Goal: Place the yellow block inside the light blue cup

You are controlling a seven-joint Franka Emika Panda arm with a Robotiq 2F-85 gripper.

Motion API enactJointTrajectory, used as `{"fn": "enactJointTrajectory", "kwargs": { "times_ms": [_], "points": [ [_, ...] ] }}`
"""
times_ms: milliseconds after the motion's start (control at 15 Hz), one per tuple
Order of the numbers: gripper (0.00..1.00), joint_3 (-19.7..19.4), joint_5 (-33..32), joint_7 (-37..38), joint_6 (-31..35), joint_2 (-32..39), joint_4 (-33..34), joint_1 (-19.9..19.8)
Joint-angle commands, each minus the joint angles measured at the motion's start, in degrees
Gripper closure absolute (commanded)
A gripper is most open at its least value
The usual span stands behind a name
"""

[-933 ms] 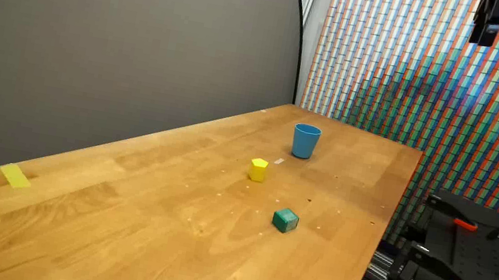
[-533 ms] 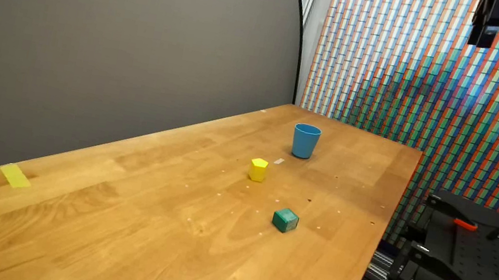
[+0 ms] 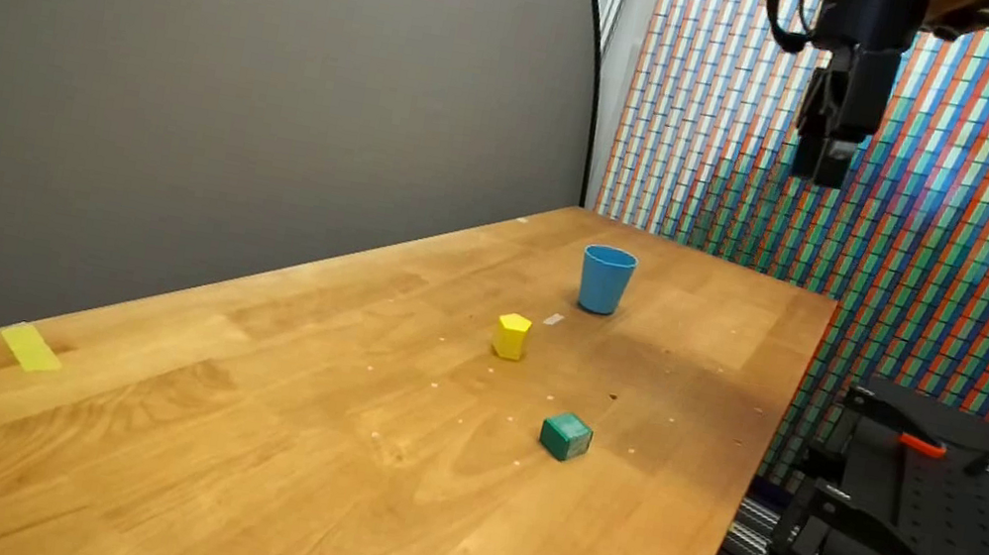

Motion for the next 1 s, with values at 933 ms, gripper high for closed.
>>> {"fn": "enactJointTrajectory", "kwargs": {
  "times_ms": [933],
  "points": [
    [0.0,6.2,-34.6,37.5,31.9,49.4,23.7,11.7]
  ]
}}
